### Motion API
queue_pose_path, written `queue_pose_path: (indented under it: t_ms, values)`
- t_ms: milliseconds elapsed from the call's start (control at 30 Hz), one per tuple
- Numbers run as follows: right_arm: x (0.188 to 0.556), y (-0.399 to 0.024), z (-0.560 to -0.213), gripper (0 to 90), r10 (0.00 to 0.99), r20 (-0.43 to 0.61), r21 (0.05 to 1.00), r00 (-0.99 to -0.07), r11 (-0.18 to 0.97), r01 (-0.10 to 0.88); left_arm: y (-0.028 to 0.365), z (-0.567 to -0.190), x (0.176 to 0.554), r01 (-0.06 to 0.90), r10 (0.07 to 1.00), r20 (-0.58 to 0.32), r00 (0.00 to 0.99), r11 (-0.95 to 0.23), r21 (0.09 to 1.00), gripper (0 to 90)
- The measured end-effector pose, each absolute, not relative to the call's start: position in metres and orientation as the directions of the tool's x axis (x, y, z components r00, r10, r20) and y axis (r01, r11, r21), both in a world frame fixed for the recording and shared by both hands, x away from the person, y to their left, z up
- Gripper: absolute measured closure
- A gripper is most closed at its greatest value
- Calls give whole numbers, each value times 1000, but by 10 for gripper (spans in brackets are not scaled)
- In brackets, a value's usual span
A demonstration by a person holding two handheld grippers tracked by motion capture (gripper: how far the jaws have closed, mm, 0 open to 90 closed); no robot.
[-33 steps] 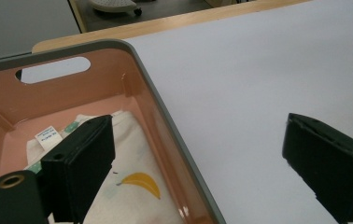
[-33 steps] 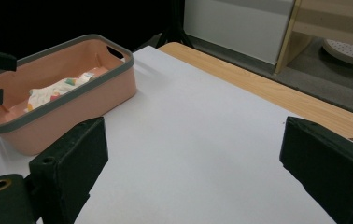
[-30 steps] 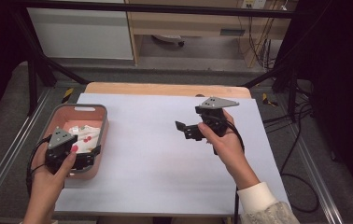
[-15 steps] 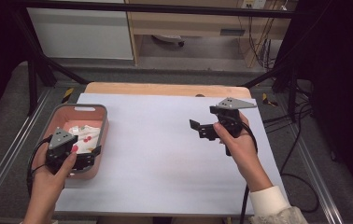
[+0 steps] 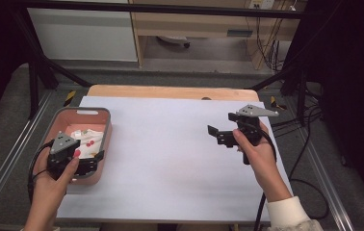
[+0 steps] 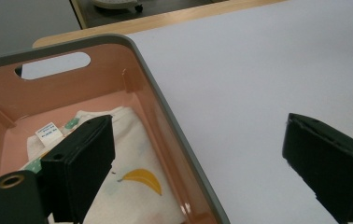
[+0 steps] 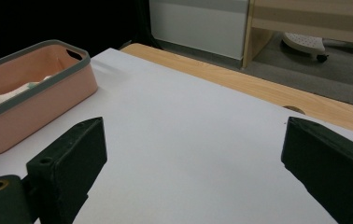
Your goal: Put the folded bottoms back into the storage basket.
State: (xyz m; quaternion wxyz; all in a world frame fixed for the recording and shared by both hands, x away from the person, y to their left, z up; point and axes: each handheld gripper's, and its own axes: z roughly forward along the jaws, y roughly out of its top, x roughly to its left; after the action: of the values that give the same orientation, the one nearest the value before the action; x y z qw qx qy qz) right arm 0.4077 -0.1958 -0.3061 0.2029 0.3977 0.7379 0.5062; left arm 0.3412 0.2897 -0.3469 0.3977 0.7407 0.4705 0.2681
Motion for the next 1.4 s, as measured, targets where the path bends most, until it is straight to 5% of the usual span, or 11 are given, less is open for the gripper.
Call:
queue_pose_path:
  t_ms: [1400]
  values:
    - [378,-272,-353,74,869,160,905,-468,60,421,293,-348,339,481,913,20,408,-234,845,97]
